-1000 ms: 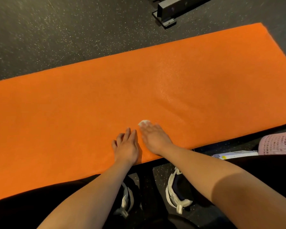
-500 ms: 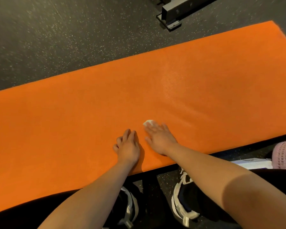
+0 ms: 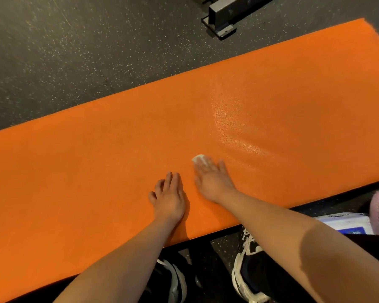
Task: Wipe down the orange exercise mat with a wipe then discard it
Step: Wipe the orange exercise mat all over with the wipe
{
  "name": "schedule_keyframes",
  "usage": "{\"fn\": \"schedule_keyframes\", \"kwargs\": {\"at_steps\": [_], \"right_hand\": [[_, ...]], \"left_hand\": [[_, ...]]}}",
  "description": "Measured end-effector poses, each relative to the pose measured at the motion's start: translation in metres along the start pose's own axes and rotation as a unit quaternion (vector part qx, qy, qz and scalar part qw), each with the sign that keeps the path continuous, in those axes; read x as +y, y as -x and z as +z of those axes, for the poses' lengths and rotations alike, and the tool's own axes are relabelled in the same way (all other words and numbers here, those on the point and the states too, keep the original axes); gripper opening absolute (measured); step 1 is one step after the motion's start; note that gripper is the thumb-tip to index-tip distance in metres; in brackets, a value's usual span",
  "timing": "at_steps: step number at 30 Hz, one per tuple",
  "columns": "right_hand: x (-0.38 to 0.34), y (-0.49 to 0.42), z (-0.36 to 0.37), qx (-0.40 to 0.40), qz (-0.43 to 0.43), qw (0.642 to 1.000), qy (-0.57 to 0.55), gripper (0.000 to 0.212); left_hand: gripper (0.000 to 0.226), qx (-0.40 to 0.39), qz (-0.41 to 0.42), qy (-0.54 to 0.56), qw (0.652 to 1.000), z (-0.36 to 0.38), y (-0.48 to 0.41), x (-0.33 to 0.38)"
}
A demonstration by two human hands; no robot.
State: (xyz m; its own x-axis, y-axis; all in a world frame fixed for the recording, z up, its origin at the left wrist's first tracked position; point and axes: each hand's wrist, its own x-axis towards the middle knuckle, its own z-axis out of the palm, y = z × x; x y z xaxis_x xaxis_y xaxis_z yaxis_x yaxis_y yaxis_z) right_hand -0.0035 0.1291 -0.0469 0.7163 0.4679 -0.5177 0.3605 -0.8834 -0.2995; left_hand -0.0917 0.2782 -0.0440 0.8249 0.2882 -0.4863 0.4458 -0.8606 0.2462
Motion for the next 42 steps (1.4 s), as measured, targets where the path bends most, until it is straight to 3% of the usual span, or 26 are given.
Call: {"fn": "schedule_keyframes", "kwargs": {"at_steps": [2,4,7,12,14,18,20,25,27,31,33,36,38,40,42], "right_hand": [[0.017,-0.004,-0.006,0.011,0.084,0.996,-0.019,0.059],[0.011,-0.007,-0.006,0.007,0.117,0.992,-0.045,0.061],[-0.021,-0.007,0.000,-0.013,0.077,0.993,-0.087,0.063],[-0.029,0.000,0.008,-0.039,-0.045,0.997,-0.057,0.060],[-0.014,-0.003,0.003,-0.017,-0.028,0.999,-0.028,0.059],[-0.006,-0.009,-0.003,0.014,0.093,0.994,-0.061,0.059],[-0.022,-0.008,0.002,0.006,0.077,0.994,-0.083,0.060],[-0.031,-0.003,0.012,-0.008,-0.053,0.996,-0.067,0.057],[-0.018,-0.007,0.009,0.010,-0.033,0.998,-0.043,0.061],[-0.001,-0.020,0.000,0.043,0.113,0.991,-0.062,0.064],[-0.014,-0.025,0.003,0.037,0.095,0.991,-0.089,0.062],[-0.033,-0.031,0.011,0.001,-0.051,0.993,-0.105,0.060],[-0.026,-0.035,0.011,-0.015,-0.091,0.994,-0.066,0.059],[-0.010,-0.037,0.005,-0.004,-0.065,0.997,-0.029,0.061],[0.004,-0.037,-0.002,0.027,0.019,0.999,-0.032,0.062]], "left_hand": [[0.050,-0.008,0.005,-0.012,1.000,0.000,0.000,-0.001],[0.051,-0.012,0.004,-0.016,1.000,0.000,0.000,-0.001],[0.051,-0.010,-0.004,-0.012,1.000,0.001,0.000,0.000],[0.051,-0.014,-0.002,-0.004,1.000,-0.001,0.001,-0.001],[0.051,-0.019,-0.004,-0.005,1.000,-0.002,0.000,-0.001],[0.051,-0.023,-0.007,0.000,1.000,-0.005,-0.001,0.001],[0.051,-0.022,-0.012,0.004,1.000,-0.006,-0.001,0.004],[0.054,-0.020,-0.031,0.007,0.999,-0.011,-0.011,0.010],[0.053,-0.023,-0.034,0.002,0.999,-0.013,-0.017,0.012],[0.050,-0.028,-0.027,-0.003,0.999,-0.012,-0.020,0.009],[0.050,-0.021,-0.013,0.002,1.000,-0.012,-0.024,0.009],[0.052,-0.007,0.003,0.017,1.000,-0.011,-0.033,0.008],[0.055,-0.025,0.005,0.005,1.000,-0.008,-0.038,0.003],[0.056,-0.049,0.001,-0.009,0.999,-0.006,-0.040,-0.001],[0.056,-0.057,-0.005,-0.012,0.998,-0.006,-0.042,-0.001]]}}
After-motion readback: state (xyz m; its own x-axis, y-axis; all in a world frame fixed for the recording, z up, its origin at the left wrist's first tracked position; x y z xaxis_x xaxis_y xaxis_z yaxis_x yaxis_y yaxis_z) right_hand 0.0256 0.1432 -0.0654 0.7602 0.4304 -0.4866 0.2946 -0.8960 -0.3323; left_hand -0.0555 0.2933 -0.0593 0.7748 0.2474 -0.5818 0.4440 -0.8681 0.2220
